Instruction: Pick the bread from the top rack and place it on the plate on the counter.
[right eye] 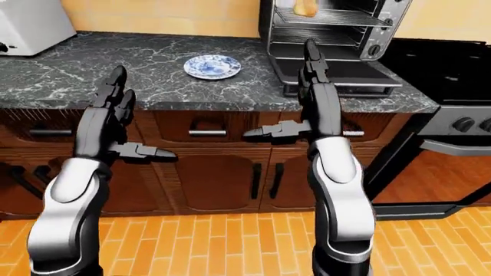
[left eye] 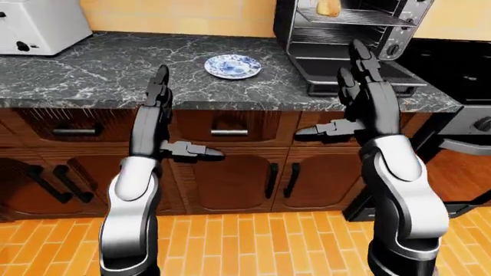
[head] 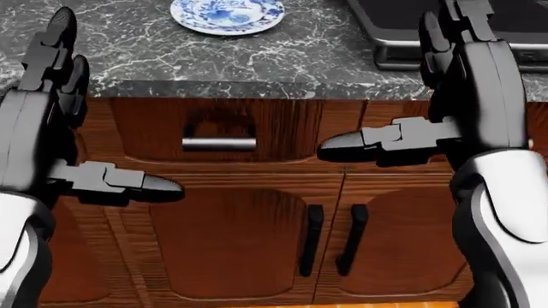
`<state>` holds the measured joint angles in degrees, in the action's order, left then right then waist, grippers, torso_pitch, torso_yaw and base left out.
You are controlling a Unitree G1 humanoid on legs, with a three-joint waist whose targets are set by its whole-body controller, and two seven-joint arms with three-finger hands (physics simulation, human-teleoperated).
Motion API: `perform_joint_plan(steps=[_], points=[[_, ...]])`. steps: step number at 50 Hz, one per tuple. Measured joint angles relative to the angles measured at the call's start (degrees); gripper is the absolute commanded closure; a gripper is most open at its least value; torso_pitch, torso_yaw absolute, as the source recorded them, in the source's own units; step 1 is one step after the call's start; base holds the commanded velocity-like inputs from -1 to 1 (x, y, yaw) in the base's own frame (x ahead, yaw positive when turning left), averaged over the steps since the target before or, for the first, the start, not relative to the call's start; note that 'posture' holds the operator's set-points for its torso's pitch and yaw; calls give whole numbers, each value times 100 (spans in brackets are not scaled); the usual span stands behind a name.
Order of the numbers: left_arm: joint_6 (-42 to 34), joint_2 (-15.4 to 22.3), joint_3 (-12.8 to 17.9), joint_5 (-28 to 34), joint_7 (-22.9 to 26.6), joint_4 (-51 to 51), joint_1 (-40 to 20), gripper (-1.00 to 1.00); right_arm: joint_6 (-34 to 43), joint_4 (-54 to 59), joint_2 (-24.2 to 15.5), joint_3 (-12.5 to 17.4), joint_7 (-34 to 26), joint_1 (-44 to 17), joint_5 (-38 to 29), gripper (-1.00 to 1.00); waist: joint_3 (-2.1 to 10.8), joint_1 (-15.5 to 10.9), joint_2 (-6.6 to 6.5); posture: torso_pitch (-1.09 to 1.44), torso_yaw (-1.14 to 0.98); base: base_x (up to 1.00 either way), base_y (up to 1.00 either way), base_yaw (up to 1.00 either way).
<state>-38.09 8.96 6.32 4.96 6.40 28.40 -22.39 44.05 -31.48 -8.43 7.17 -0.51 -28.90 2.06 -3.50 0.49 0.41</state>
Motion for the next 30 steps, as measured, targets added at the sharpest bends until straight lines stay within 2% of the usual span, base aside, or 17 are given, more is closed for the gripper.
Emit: perform_joint_plan(steps=[1, 2, 4, 6, 8, 10, 16, 20, 23, 27, 30], points=[[-17, 19, -14, 7, 12, -27, -31, -100, 54, 45, -11, 0, 16, -78, 19, -100, 63, 15, 5, 0, 0, 11, 0, 0], [-46, 35, -4, 21, 23, -1, -76, -100, 84, 30, -30, -5, 30, -167, 52, -100, 130, 28, -42, 0, 0, 11, 0, 0], [-73, 69, 30, 62, 46, 178, -176, -100, 22, -134, -73, 2, 56, -283, 126, -100, 97, 77, -238, 0, 0, 10, 0, 0], [-55, 136, 99, 106, 63, 295, -251, -100, -97, -267, -76, -4, 78, -346, 202, -100, 130, -53, -483, 0, 0, 10, 0, 0], [-69, 172, 202, 154, 65, 272, -221, -100, -113, -204, -48, -72, 97, -261, 284, -100, 128, -144, -485, 0, 0, 11, 0, 0], [-108, 154, 195, 209, 51, 218, -218, -100, -36, -39, -93, -48, 128, -258, 343, -100, 165, -177, -421, 0, 0, 11, 0, 0], [-176, 166, 139, 243, 130, 282, -275, -100, -62, -147, -182, 92, 289, -361, 462, -100, 137, -175, -45, 0, 0, 10, -2, 0], [-188, 177, 175, 273, 135, 326, -274, -100, -109, -184, -222, 130, 371, -386, 610, -100, 148, -192, 106, 0, 0, 11, -12, 0], [-169, 159, 167, 282, 139, 373, -303, -100, -113, -178, -293, 169, 432, -394, 672, -100, 201, -160, 353, 0, 0, 11, -14, 0], [-162, 102, -8, 236, 201, 313, -242, -100, -41, -192, -359, 310, 526, -281, 687, -100, 86, -59, 85, 0, 0, 14, -26, 0], [-199, 110, 36, 229, 213, 263, -251, -100, -39, -172, -360, 274, 550, -304, 702, -100, -6, -57, -222, 0, 0, 34, -26, 0]])
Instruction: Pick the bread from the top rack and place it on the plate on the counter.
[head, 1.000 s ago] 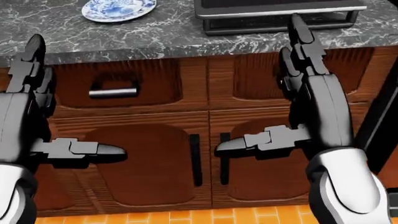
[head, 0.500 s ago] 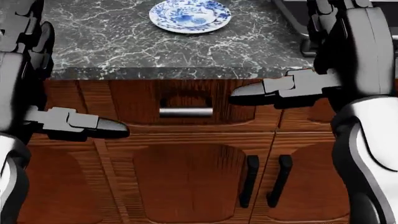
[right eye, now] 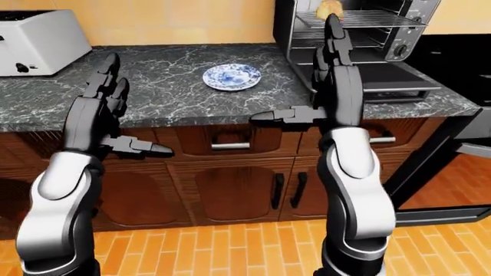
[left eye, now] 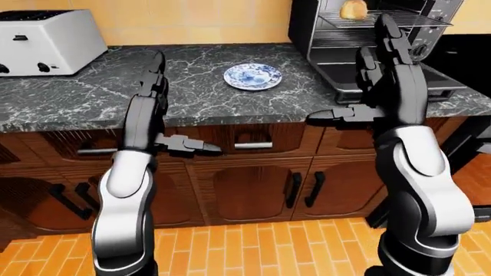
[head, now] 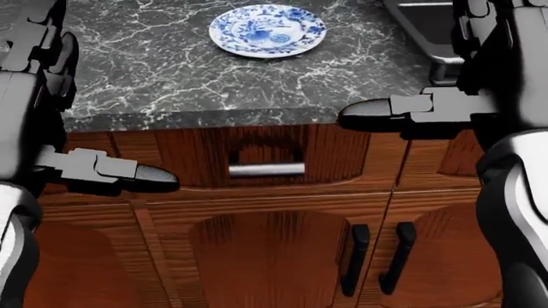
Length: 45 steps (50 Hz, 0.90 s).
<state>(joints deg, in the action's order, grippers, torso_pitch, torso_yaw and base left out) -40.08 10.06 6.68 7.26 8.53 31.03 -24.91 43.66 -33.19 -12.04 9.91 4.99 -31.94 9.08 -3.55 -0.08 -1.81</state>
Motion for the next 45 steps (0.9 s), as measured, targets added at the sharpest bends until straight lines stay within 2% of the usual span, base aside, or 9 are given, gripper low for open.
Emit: perform_joint_plan(steps=[1, 6, 14, 18, 27, 31, 36, 39, 45], points=[[1, 15, 29, 7, -6, 6, -19, -100, -23, 1, -1, -20, 1, -25, 9, -100, -9, -3, -121, 0, 0, 39, -27, 0], [3, 45, 206, 52, -81, 69, 62, -100, -89, 79, 66, -212, -43, 27, 51, -100, 68, -130, -142, 0, 0, 44, -22, 0], [77, 31, 130, 32, -96, 126, -45, -100, -156, -63, 9, -83, -21, -77, 42, -100, 127, -171, 506, 0, 0, 54, -11, 0], [16, -12, 0, -51, -47, 17, 42, -100, -65, 51, -9, 32, 53, 19, 1, -100, 42, -5, 468, 0, 0, 54, -12, 0], [131, 44, 122, -99, -156, 124, -32, -100, -99, -25, -23, -52, 11, -132, 5, -100, 129, 111, -132, 0, 0, 51, -10, 0], [66, 75, 213, -69, -203, -11, 36, -100, -44, 45, 38, -179, -28, -84, 58, -100, -23, 3, -205, 0, 0, 6, 0, 0], [48, 106, 192, -74, -185, 86, 11, -100, 39, 43, 6, -125, -12, -113, 28, -100, -139, -3, 126, 0, 0, 1, 0, 0], [33, 76, 182, -75, -168, 21, 35, -100, 77, 8, -19, -122, -14, -156, 38, -100, 17, -6, 431, 0, 0, 14, 0, 0], [17, 109, 108, -111, -112, 47, -118, -100, 213, -96, -125, 27, 36, -329, 19, -100, 161, 87, 413, 0, 0, 9, 0, 0]])
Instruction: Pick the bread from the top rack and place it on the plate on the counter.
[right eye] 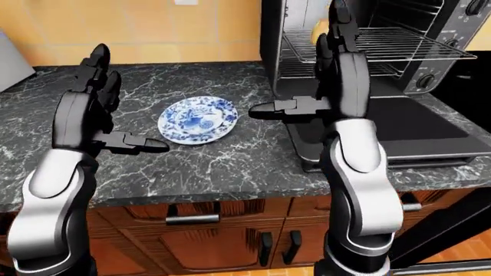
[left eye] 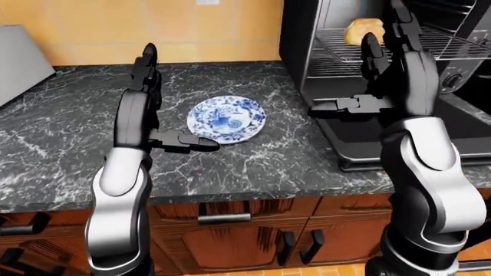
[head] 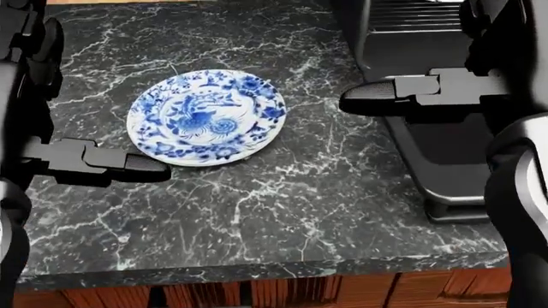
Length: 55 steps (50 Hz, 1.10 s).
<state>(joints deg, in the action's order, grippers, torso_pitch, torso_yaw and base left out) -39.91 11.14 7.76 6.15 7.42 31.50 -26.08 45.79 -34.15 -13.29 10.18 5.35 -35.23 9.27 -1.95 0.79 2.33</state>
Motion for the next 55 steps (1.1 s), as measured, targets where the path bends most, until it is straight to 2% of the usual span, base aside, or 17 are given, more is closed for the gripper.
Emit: perform_joint_plan(steps=[5, 7, 8, 10, 12, 15, 22, 27, 31, 37, 40, 46, 51, 55], points=[[96, 20, 31, 33, -32, 89, -73, -100, -56, -50, -52, -7, 19, -132, 46, -100, -152, 47, -190, 0, 0, 0, 0, 0], [58, 17, -3, 29, -13, 31, -71, -100, 36, -50, -92, 25, 32, -166, 66, -100, -141, 86, -363, 0, 0, 0, 0, 0], [34, 19, -8, 28, -3, 4, -69, -100, 74, -63, -106, 43, 39, -186, 79, -100, -86, 91, -502, 0, 0, 0, 0, 0], [-15, 42, 38, 37, 7, -49, -2, -100, 112, -177, -88, 37, 78, -149, 82, -100, -117, 31, -350, 0, 0, 0, 0, 0], [-85, 43, 89, 63, 1, -61, 39, -100, 207, -248, -145, 45, 66, -157, 138, -100, -84, -33, -241, 0, 0, 0, 0, 0], [-102, 53, 116, 82, -4, -43, 21, -100, 365, -346, -249, 111, 45, -193, 243, -100, -37, -105, -147, 0, 0, 0, 0, 0], [102, 46, 126, 20, 13, -45, 105, -100, 828, -669, -621, 373, 37, -279, 340, -100, 12, -136, -176, 0, 0, 0, 0, 0], [178, 51, 144, -1, 8, -100, 183, -100, 1150, -938, -871, 643, 19, -65, 343, -100, -17, -139, -160, 0, 0, 0, 0, 0], [178, 70, 175, -5, -2, -113, 164, -100, 1615, -1001, -1271, 1038, -62, -198, 441, -100, -57, -144, -157, 0, 0, 0, 0, 0], [230, 72, 132, -5, -16, -169, 109, -100, 2102, -1044, -1863, 1410, -109, -464, 611, -100, -64, -153, -118, 0, 0, 0, 0, 0], [237, 72, 121, 3, -19, -205, 80, -100, 2272, -847, -2209, 1370, -155, -533, 612, -100, -81, -151, -96, 0, 0, 0, 0, 0], [265, 62, 140, -1, -27, -170, 130, -100, 2362, 62, -2645, 1382, -299, -711, 311, -100, -119, -163, -65, 0, 0, 0, 0, 0], [241, 71, 166, -1, -11, -156, 183, -100, 2161, 845, -3012, 1466, -452, -889, 88, -100, -135, -175, -54, 0, 0, 0, 0, 0], [205, 68, 156, 10, -4, -109, 171, -100, 1921, 1357, -3145, 1386, -525, -1060, -20, -100, -127, -166, -48, 0, 0, 0, 0, 0]])
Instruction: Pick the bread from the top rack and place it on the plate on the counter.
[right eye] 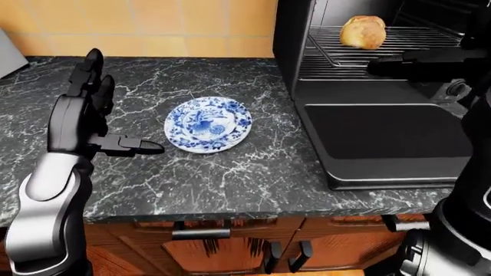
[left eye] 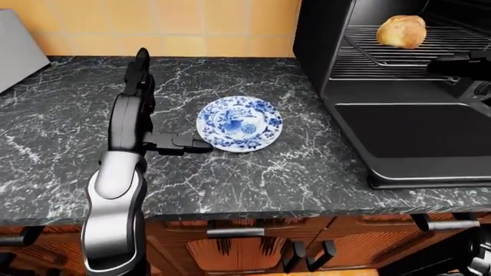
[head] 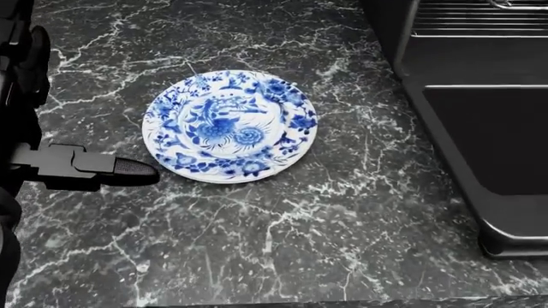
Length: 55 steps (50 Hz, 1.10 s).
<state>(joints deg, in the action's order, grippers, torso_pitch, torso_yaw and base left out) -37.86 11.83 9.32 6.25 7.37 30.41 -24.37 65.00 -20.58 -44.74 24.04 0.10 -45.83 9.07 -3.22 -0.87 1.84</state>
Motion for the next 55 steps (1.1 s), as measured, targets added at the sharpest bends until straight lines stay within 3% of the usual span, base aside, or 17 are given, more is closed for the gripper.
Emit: perform_joint_plan(steps=[8, 11, 22, 32, 43, 55], points=[[14, -14, -25, 5, 23, -48, -7, -100, -461, 1279, -212, -179, 5, -486, -63, -100, 0, 0, -5, 0, 0, 0, 0, 0], [12, -22, -33, 16, 19, -95, -25, -100, -701, 1946, -294, -385, 27, -829, -146, -100, 6, 9, -15, 0, 0, 0, 0, 0], [64, -43, -85, 45, 15, -172, -75, -100, -1859, 4117, -184, -852, -133, -1921, -700, -100, 28, 29, -64, 0, 0, 0, 0, 0], [60, -54, -91, 67, 26, -155, -40, -100, -3036, 6065, 24, -1034, -126, -2715, -1085, -100, 66, 37, -91, 0, 0, 0, 0, 0], [97, -55, -81, 74, 19, -217, -20, -100, -4031, 7759, 186, -1067, 393, -3299, -1112, -100, 84, 29, -112, 0, 0, 0, 0, 0], [81, -44, -103, 90, 12, -309, -124, -100, -4601, 8644, 423, -1199, 537, -3748, -1186, -100, 72, 11, -100, 0, 0, 0, 0, 0]])
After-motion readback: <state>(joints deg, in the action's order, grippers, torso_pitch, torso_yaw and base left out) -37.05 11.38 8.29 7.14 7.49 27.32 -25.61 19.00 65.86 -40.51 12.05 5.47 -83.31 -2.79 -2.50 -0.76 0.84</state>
